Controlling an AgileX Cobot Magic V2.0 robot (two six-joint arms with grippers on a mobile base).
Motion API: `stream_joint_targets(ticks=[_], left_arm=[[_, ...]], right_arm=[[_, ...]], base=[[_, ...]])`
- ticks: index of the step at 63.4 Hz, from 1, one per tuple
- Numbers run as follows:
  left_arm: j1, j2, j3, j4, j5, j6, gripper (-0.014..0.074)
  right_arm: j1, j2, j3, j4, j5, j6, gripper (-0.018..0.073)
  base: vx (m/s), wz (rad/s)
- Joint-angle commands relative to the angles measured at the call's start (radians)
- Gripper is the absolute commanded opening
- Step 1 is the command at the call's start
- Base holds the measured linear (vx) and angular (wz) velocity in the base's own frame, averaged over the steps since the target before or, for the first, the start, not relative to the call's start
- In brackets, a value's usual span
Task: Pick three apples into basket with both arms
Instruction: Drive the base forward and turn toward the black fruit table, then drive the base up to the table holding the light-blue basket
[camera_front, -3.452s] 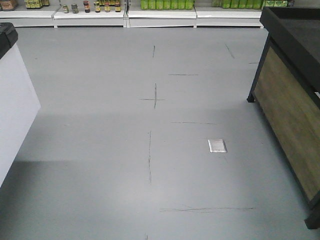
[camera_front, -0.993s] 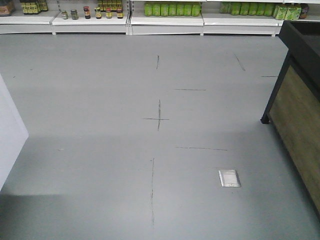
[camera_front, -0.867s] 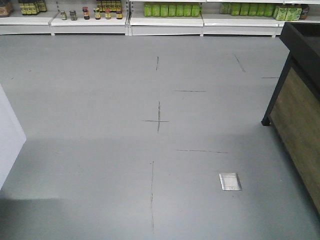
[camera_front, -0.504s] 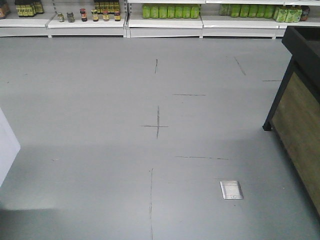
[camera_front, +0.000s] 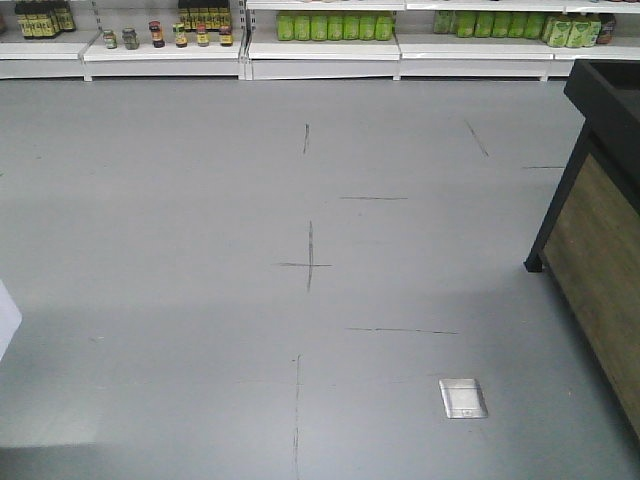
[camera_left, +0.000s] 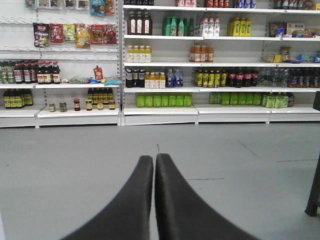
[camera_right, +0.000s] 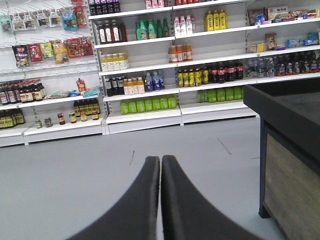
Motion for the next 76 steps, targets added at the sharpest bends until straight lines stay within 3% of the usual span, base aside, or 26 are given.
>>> stream_joint_targets(ticks=[1, 76], left_arm=[[0.001, -0.016, 0.000, -0.010, -0.075, -0.007, -0.0006], [0.001, -0.016, 0.000, -0.010, -0.075, -0.007, -0.0006]], right_arm=[[0.000, -0.013, 0.015, -0.010, -0.074, -0.001, -0.0009], [0.000, -0.013, 0.015, -0.010, -0.073, -0.001, -0.0009]], base=[[0.11, -0.06], [0.09, -0.29]])
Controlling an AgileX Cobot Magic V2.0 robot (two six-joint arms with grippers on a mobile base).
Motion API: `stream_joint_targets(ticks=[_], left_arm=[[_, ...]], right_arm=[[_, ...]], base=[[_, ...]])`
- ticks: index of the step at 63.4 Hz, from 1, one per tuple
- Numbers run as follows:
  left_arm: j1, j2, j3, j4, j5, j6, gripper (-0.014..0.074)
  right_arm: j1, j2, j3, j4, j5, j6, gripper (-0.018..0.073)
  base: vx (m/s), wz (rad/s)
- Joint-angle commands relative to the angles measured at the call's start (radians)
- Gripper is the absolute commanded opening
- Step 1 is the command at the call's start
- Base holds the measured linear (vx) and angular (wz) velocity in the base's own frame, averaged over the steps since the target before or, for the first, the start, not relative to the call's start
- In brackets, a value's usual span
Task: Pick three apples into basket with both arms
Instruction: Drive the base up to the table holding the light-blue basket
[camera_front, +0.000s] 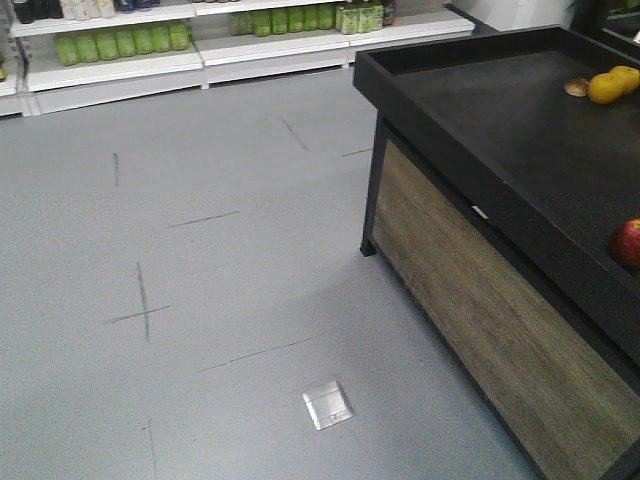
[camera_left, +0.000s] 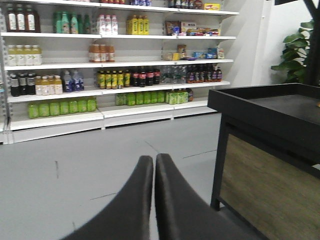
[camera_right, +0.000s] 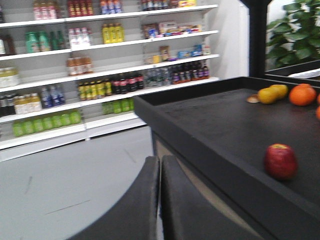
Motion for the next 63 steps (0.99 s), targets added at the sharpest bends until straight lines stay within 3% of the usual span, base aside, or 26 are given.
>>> stream_joint_targets(ticks=[1, 63], left_arm=[[0.001, -0.016, 0.000, -0.010, -0.075, -0.007, -0.0006], [0.001, -0.016, 0.000, -0.010, -0.075, -0.007, -0.0006]], right_arm=[[0.000, -0.013, 0.015, -0.010, -0.073, -0.001, -0.0009], [0.000, -0.013, 0.015, -0.010, -0.073, -0.001, -0.0009]], base=[[0.12, -0.47], [0.15, -0.57]])
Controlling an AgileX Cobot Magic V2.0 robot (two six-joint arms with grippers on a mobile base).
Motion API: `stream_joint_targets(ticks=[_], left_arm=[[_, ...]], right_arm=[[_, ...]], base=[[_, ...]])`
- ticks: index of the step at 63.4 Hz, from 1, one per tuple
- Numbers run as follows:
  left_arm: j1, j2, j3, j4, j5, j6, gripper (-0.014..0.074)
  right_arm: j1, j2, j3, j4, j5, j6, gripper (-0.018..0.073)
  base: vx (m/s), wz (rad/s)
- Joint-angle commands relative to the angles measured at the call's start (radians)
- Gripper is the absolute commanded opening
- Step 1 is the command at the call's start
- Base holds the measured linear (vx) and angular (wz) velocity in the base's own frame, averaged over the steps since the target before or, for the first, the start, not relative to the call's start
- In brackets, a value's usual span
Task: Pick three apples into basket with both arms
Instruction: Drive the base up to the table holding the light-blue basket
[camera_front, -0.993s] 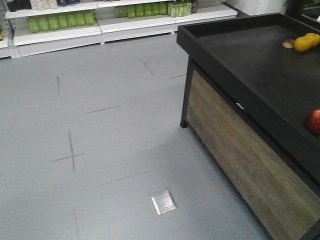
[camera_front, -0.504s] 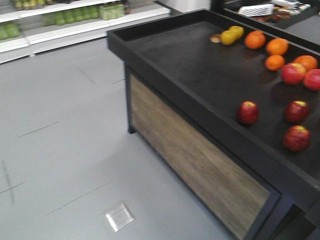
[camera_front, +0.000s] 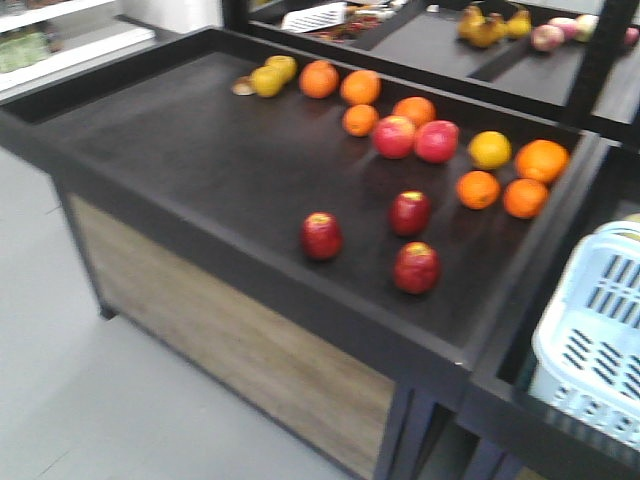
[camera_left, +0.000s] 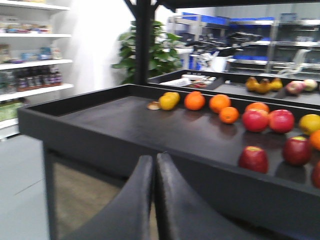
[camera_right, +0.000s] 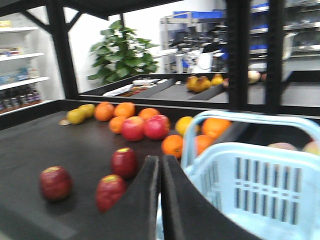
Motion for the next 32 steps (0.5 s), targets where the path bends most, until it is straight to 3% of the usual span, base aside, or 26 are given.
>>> stream_joint_targets(ticks=[1, 32], left_arm=[[0.001, -0.016, 0.000, -0.010, -0.075, -0.007, -0.0006], [0.001, -0.016, 0.000, -0.010, -0.075, -0.007, -0.0006]], right_arm=[[0.000, -0.013, 0.015, -0.010, -0.073, -0.001, -0.0009], [0.000, -0.013, 0.015, -0.010, -0.074, -0.001, -0.0009]], base=[[0.16, -0.63], [0.16, -0.61]])
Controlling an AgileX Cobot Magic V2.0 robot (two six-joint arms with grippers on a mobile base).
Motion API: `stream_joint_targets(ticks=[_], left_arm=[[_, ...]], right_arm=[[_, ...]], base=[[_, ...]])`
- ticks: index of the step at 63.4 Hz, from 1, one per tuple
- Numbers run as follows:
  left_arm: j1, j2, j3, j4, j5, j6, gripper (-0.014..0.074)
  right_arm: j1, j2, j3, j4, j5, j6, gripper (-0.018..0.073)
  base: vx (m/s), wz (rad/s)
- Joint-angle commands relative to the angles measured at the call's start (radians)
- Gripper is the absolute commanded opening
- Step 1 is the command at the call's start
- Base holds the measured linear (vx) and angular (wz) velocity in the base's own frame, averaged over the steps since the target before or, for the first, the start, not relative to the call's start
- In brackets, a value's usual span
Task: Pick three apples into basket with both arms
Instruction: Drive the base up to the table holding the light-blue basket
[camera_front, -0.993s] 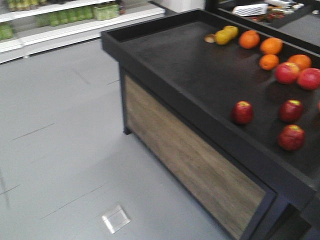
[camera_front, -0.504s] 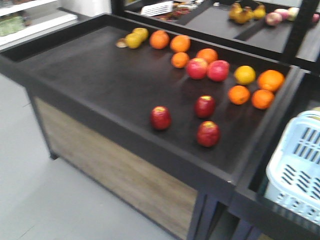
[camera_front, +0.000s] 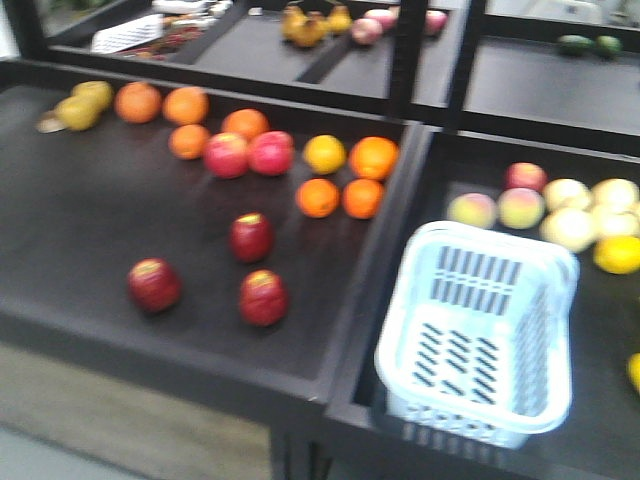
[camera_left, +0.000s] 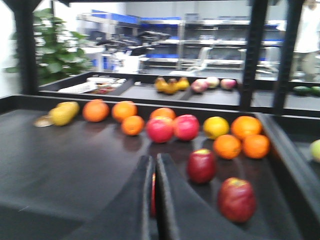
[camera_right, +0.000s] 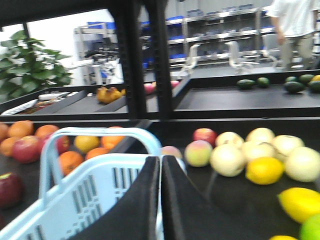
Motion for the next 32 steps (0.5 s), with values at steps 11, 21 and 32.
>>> stream_joint_targets(ticks=[11, 21, 32], left_arm=[[0.001, -0.016, 0.000, -0.010, -0.075, -0.007, -0.0006], [0.001, -0.016, 0.000, -0.010, -0.075, -0.007, -0.0006], [0.001, -0.016, 0.000, -0.010, -0.075, -0.007, -0.0006]], right_arm=[[0.000, -0.013, 0.015, -0.010, -0.074, -0.001, -0.0009], [0.000, -0.013, 0.015, -0.010, -0.074, -0.001, -0.0009], [0.000, -0.013, 0.015, -0.010, -0.074, -0.001, -0.0009]], base=[[0.14, -0.51], [0.12, -0.41], [0.10, -0.34]])
